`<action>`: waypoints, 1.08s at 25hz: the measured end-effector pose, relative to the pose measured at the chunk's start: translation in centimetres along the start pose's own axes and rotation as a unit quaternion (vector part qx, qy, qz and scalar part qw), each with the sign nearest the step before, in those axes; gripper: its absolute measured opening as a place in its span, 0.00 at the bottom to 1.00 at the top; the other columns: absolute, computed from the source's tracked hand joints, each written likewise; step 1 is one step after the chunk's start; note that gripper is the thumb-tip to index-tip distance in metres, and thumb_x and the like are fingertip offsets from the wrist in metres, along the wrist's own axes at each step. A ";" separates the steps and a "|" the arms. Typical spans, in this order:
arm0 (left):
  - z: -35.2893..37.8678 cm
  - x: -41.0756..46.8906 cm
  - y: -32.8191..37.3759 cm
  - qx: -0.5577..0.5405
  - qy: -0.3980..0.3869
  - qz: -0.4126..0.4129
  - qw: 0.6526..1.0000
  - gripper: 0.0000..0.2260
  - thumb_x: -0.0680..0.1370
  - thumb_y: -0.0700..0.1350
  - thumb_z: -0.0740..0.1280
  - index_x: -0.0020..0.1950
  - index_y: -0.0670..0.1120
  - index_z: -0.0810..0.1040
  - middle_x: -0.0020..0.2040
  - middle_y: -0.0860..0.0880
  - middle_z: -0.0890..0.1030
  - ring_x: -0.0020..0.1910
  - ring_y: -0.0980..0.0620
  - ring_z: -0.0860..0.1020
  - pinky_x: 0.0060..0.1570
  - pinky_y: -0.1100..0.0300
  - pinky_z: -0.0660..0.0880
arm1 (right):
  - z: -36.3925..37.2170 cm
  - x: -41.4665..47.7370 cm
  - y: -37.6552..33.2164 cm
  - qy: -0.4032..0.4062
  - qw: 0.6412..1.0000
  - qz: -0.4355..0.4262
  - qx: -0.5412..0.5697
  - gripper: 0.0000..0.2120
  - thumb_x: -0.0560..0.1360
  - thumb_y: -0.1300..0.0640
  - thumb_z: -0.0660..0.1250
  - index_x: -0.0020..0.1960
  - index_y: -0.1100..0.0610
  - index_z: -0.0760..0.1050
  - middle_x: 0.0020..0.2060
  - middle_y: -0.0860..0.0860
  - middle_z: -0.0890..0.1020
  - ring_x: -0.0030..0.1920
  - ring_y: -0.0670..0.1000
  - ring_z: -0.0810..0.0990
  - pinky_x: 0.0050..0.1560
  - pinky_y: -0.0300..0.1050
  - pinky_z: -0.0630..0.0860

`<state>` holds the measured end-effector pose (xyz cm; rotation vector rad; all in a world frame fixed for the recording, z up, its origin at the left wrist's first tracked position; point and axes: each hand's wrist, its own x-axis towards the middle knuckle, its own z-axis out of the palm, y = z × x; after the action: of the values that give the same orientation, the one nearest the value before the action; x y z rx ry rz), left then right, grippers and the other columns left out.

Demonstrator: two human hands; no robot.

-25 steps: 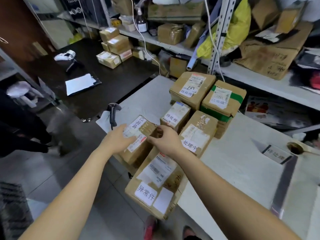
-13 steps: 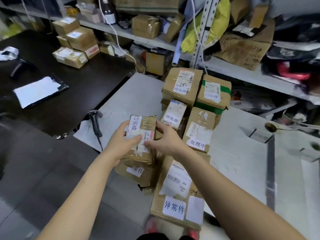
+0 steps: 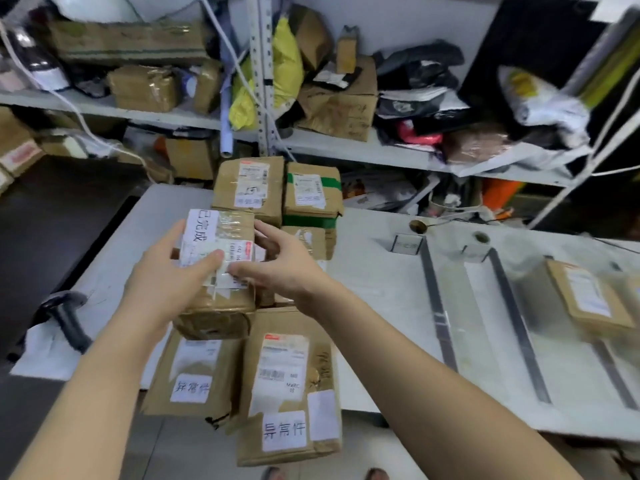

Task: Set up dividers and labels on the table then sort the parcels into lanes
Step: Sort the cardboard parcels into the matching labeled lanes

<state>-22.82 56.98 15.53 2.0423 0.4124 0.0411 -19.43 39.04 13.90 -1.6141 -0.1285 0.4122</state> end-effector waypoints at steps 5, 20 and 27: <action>6.6 -2.2 6.4 -0.002 -0.031 0.067 0.997 0.26 0.73 0.59 0.74 0.67 0.74 0.70 0.56 0.60 0.82 0.55 0.54 0.81 0.57 0.43 0.79 | -8.3 -4.1 -1.9 0.059 0.998 -0.036 0.008 0.34 0.70 0.64 0.78 0.73 0.48 0.74 0.65 0.45 0.82 0.63 0.47 0.81 0.60 0.50 0.82; 39.4 -17.2 20.5 -0.082 -0.218 0.129 0.964 0.30 0.76 0.49 0.75 0.76 0.63 0.69 0.57 0.58 0.82 0.57 0.52 0.81 0.51 0.53 0.80 | -42.1 -25.7 3.6 0.179 0.982 -0.005 0.062 0.30 0.73 0.66 0.76 0.68 0.40 0.74 0.64 0.43 0.82 0.57 0.46 0.85 0.55 0.49 0.84; 50.7 -19.7 22.2 -0.058 -0.312 0.153 0.936 0.34 0.72 0.55 0.77 0.73 0.72 0.65 0.58 0.58 0.81 0.54 0.51 0.83 0.51 0.45 0.82 | -50.6 -31.9 7.5 0.289 0.954 0.053 0.058 0.39 0.71 0.63 0.79 0.77 0.46 0.69 0.67 0.45 0.81 0.62 0.49 0.83 0.55 0.51 0.84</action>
<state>-25.12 -1.64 12.56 1.8623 -0.3008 -0.3783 -33.09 -19.67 14.14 -1.5678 0.4195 0.0141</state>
